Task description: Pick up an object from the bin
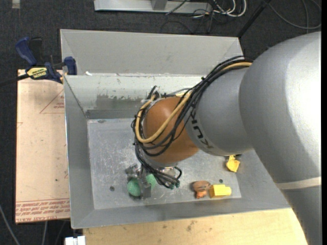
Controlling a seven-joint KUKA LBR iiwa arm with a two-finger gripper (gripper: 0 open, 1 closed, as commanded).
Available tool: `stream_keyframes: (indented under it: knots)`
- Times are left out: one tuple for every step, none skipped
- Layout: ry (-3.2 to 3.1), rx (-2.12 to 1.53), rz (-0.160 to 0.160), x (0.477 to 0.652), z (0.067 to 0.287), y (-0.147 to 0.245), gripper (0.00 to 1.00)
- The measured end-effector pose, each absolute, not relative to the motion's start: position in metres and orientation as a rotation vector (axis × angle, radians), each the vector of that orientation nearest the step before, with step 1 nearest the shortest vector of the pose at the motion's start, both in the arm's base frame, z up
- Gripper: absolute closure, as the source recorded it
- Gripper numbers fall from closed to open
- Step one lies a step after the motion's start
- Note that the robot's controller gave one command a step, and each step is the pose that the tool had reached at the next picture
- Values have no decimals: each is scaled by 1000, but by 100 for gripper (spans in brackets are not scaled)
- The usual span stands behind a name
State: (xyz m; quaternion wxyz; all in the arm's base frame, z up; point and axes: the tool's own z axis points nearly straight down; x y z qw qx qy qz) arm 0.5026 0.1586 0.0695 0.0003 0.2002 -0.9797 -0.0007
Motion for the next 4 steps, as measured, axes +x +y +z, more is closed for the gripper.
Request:
stream_keyframes:
  knots:
    - [-3078,626,-2,503,70,158,100]
    - [-3087,595,-2,523,171,147,100]
    - [-3087,596,-3,523,171,147,100]
    - [-3088,598,-2,531,260,150,100]
